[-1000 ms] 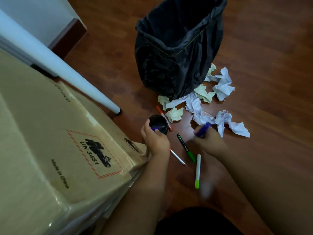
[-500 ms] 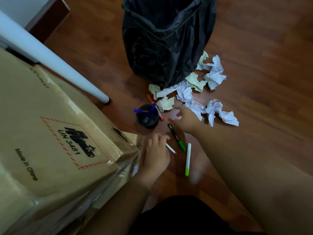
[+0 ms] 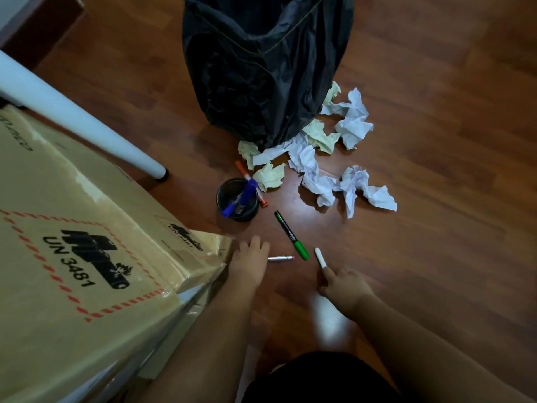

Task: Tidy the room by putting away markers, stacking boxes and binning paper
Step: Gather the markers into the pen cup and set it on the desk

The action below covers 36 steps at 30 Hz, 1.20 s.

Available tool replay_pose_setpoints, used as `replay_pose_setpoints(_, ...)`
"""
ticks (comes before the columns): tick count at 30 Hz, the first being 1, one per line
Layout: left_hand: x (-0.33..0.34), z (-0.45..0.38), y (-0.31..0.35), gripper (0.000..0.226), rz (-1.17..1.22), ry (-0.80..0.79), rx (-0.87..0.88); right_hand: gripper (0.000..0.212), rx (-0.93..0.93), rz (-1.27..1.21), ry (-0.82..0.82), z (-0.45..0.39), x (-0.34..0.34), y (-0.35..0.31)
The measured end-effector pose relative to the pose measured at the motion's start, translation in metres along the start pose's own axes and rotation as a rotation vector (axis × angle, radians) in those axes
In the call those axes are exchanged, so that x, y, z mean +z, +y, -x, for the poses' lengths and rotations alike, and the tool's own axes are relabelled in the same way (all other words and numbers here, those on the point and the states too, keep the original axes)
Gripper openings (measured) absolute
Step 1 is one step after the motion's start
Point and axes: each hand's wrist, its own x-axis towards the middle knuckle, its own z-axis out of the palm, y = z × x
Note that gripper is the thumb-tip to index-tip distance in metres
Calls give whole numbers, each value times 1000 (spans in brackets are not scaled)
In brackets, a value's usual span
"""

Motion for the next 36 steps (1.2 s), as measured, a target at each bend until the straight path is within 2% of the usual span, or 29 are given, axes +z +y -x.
replay_pose_setpoints(3, -12, 15, 11, 33, 76, 4, 21, 23, 53, -58, 110, 7, 7, 9)
replay_pose_setpoints(5, -32, 31, 15, 25, 197, 102, 42, 12, 14, -86, 201, 10, 12, 16)
replay_pose_setpoints(7, -55, 55, 15, 18, 442, 264, 45, 17, -24, -216, 191, 16, -3, 19)
replay_pose_setpoints(8, -65, 66, 15, 17, 577, 378, 26, 20, 12, -346, 215, 17, -14, 22)
replay_pose_setpoints(10, -88, 82, 13, 18, 791, 609, -50, 23, 183, -673, 369, 20, -37, 31)
replay_pose_setpoints(13, -114, 86, 6, 19, 947, 812, -197, 18, 386, -1153, 747, 23, -85, 48)
replay_pose_setpoints(15, -124, 77, -1, 22, 953, 832, -308, 20, 365, -1379, 899, 20, -123, 57)
replay_pose_setpoints(17, -122, 66, -7, 24, 953, 797, -382, 17, 232, -1617, 945, 13, -159, 57)
replay_pose_setpoints(19, -116, 54, -9, 29, 987, 699, -430, 18, 148, -1693, 965, 0, -185, 52)
replay_pose_setpoints(22, -114, 43, -9, 52, 1082, 591, -519, 12, 175, -1567, 919, -26, -198, 38)
replay_pose_setpoints(24, -115, 42, -8, 66, 1192, 656, -537, 19, 204, -1467, 848, -45, -197, 33)
replay_pose_setpoints(27, -124, 42, -12, 60, 1444, 867, -609, 44, 192, -1387, 696, -61, -185, 32)
replay_pose_setpoints(29, -135, 32, -10, 50, 1543, 898, -622, 53, 260, -1320, 628, -61, -163, 36)
replay_pose_setpoints(30, -141, 25, -6, 45, 1458, 862, -586, 50, 304, -1256, 585, -59, -147, 38)
replay_pose_setpoints(32, -149, 9, 4, 43, 1038, 670, -518, 40, 330, -1040, 404, -51, -113, 42)
replay_pose_setpoints(34, -147, -7, 6, 63, 729, 425, -499, 44, 265, -837, 163, -45, -83, 41)
replay_pose_setpoints(36, -141, -15, -1, 99, 693, 175, -543, 56, 261, -781, 21, -40, -63, 36)
